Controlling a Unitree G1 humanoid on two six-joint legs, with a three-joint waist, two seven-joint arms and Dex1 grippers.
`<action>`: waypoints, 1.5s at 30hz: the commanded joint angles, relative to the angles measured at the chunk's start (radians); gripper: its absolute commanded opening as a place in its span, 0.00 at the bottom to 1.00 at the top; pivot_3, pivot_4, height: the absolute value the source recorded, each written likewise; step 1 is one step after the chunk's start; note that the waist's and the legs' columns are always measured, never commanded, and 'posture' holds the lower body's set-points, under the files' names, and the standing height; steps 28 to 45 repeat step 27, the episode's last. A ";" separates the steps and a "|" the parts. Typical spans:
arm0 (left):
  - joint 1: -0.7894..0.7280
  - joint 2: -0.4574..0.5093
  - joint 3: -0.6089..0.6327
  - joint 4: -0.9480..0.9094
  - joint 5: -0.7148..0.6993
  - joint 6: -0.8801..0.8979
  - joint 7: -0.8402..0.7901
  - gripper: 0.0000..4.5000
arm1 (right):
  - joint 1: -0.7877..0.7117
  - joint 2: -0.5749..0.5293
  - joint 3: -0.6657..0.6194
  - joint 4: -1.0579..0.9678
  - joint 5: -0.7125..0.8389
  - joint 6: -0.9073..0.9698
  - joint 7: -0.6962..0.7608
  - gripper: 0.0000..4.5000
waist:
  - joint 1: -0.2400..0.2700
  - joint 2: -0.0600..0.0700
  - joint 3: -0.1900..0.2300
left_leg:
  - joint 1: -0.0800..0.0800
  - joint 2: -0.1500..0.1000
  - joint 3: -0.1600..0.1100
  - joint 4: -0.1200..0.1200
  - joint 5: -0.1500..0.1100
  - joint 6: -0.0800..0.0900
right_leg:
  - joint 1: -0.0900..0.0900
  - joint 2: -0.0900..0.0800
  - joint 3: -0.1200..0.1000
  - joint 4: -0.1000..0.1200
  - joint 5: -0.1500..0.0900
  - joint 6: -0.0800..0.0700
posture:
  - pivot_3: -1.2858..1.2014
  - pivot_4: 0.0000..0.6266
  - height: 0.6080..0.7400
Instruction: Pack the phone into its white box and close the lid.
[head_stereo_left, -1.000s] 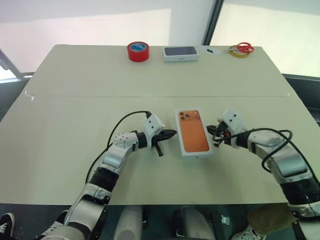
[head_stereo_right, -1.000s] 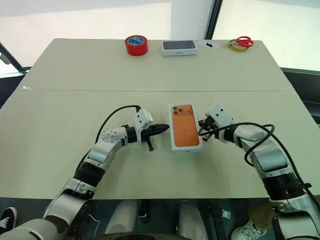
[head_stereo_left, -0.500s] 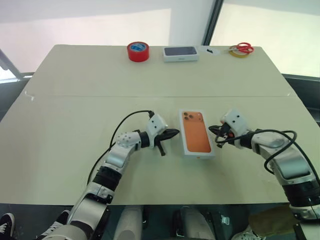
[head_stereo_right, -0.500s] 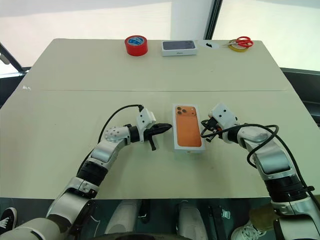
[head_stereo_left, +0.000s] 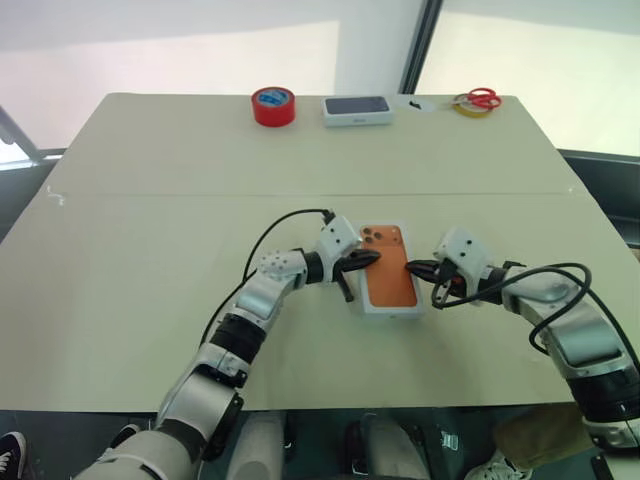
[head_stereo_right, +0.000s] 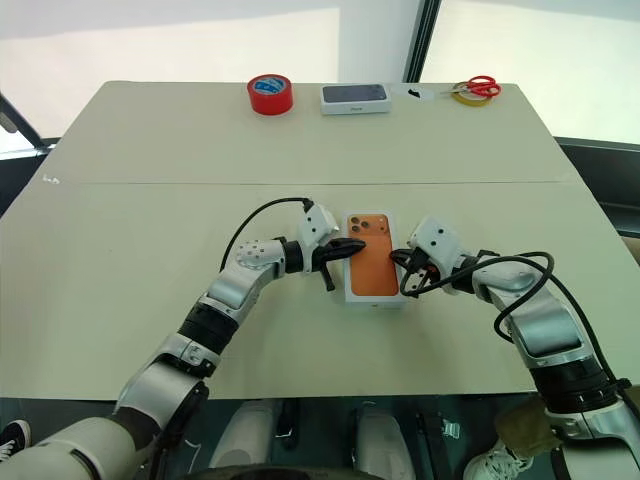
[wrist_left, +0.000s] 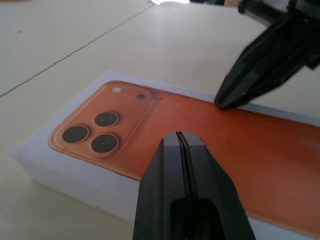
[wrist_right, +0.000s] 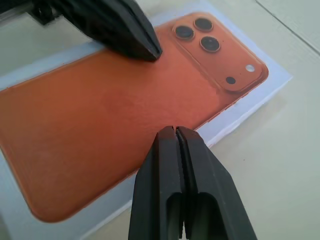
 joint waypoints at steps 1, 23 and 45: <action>0.049 0.035 0.006 0.033 0.008 0.055 -0.023 0.12 | 0.045 0.005 -0.025 -0.029 0.097 0.095 0.074 0.06 | 0.000 -0.002 -0.012 | 0.001 0.000 0.000 -0.001 -0.001 0.000 | 0.002 0.000 0.000 -0.002 0.000 0.000 | 0.52 0.24 1.00; 0.353 0.570 0.535 -0.352 -0.378 0.296 -0.208 1.00 | 0.244 -0.139 -0.478 0.088 0.259 -0.166 0.341 0.99 | -0.005 0.001 -0.010 | -0.002 0.000 0.000 -0.007 -0.002 -0.002 | -0.005 -0.002 0.003 -0.006 0.000 -0.001 | 0.52 0.24 1.00; 0.390 0.657 0.604 -0.273 -0.376 0.248 -0.247 1.00 | 0.257 -0.160 -0.491 0.169 0.247 -0.213 0.375 0.99 | -0.008 0.002 -0.010 | -0.002 0.000 0.000 -0.008 -0.002 -0.002 | -0.008 -0.002 0.004 -0.006 0.000 -0.002 | 0.52 0.24 1.00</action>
